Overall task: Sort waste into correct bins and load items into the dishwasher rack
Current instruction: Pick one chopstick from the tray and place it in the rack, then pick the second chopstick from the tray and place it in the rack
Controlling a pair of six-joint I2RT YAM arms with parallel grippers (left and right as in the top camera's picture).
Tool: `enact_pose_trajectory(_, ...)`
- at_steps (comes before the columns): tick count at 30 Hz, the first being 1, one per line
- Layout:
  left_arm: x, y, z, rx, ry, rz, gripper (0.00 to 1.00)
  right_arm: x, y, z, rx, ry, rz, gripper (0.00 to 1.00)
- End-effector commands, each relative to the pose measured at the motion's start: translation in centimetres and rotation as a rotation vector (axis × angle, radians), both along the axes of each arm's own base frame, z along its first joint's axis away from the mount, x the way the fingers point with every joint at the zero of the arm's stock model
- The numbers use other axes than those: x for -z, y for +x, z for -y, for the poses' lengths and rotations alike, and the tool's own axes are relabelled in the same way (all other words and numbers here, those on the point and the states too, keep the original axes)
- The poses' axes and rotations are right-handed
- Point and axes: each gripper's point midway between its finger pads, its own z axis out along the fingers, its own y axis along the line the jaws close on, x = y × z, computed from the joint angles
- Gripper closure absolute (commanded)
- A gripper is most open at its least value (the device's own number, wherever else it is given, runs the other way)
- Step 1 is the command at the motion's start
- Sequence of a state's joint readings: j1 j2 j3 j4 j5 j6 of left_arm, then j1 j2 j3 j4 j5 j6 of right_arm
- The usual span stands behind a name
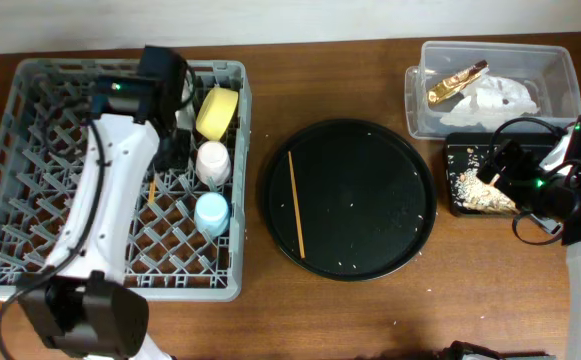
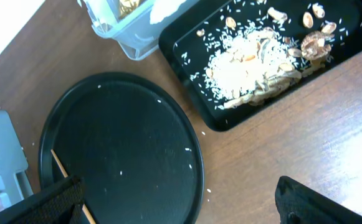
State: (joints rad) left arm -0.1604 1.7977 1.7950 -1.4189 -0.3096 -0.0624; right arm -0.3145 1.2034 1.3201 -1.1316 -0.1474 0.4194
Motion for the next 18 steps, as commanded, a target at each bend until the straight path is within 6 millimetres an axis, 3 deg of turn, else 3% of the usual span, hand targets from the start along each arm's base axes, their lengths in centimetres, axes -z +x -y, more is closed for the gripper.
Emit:
enact_pose_trajectory(1,3.9,-0.9,-0.5,0.071,0.042,-0.078,1.0,0.0,0.0,0.2,0.014,0.002,0.001,0.02)
enact_pose_trajectory(5,9.2,-2.3,-0.7,0.071,0.048,-0.132,1.0,0.0,0.0,0.2,0.013,0.003,0.001,0.01)
enact_pose_trajectory(7,9.6,-2.3,-0.7,0.071,0.048,-0.131,0.99,0.0,0.0,0.2,0.013,0.003,0.001,0.01)
enact_pose_trajectory(8,9.6,-2.1,-0.7,0.071,0.047,-0.122,0.8,0.0,0.0,0.2,0.013,0.003,0.001,0.02)
enact_pose_trajectory(9,9.7,-2.0,-0.4,0.073,0.032,-0.12,0.66,0.0,0.0,0.2,0.013,0.003,0.001,0.02)
enact_pose_trajectory(11,9.6,-1.7,0.7,0.08,-0.033,-0.109,0.6,0.0,0.0,0.2,0.013,0.003,0.001,0.02)
enact_pose_trajectory(13,7.6,-0.2,1.3,0.081,-0.061,-0.052,0.58,0.0,0.0,0.2,0.013,0.003,0.001,0.02)
enact_pose_trajectory(15,5.1,1.2,3.2,0.103,-0.154,0.002,0.59,0.0,0.0,0.2,0.013,0.003,0.001,0.01)
enact_pose_trajectory(18,0.5,2.7,11.3,0.213,-0.387,0.115,0.66,0.0,0.0,0.2,0.013,0.003,0.001,0.02)
